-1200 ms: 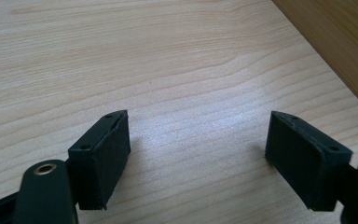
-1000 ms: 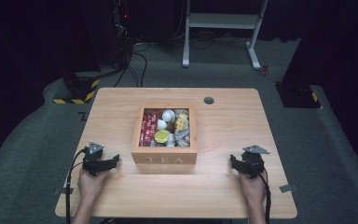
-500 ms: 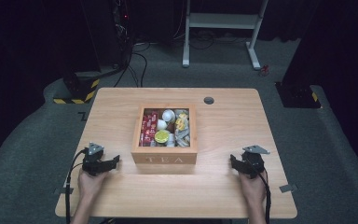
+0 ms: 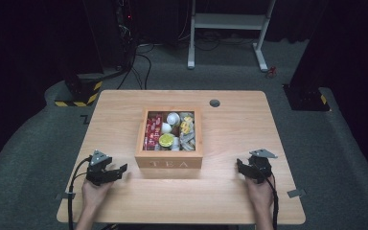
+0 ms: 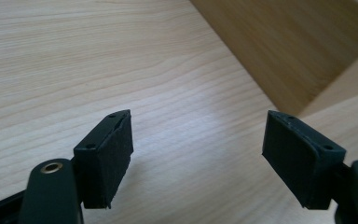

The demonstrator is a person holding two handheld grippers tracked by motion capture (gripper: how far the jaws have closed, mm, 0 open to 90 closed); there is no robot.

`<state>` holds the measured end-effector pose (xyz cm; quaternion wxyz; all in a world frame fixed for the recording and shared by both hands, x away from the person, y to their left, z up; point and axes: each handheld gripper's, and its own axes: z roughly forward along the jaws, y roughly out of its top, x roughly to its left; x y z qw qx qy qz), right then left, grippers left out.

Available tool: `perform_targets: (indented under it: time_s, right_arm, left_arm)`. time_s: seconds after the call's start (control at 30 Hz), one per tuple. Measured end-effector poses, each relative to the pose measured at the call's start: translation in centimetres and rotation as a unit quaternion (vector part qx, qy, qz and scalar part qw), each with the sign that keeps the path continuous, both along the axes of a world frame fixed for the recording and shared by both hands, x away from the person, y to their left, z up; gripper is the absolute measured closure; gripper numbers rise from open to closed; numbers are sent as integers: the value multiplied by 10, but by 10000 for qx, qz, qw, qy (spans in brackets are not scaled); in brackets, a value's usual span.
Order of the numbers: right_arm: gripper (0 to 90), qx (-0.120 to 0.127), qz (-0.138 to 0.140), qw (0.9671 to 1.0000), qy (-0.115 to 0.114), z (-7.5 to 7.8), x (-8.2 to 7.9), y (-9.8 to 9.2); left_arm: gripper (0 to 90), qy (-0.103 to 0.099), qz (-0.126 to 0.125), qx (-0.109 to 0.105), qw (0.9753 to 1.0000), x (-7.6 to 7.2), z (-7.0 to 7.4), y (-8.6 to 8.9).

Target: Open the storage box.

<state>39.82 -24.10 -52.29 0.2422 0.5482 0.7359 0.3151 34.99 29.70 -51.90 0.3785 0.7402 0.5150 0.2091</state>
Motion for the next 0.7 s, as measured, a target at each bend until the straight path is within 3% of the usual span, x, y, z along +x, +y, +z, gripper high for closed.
perform_targets:
  time_s: [0.13, 0.33, 0.7]
  right_arm:
    - [338, 0, 4, 10000, 1, 0, 0, 0]
    - [337, 0, 8, 10000, 2, 0, 0, 0]
    - [332, -12, 26, 10000, -2, 0, 0, 0]
  left_arm:
    - [265, -64, -129, -106, 9998, -7, 2, -7]
    - [364, -204, -364, -174, 9990, -16, 3, -16]
    - [619, -346, -624, -124, 9974, -23, 7, -30]
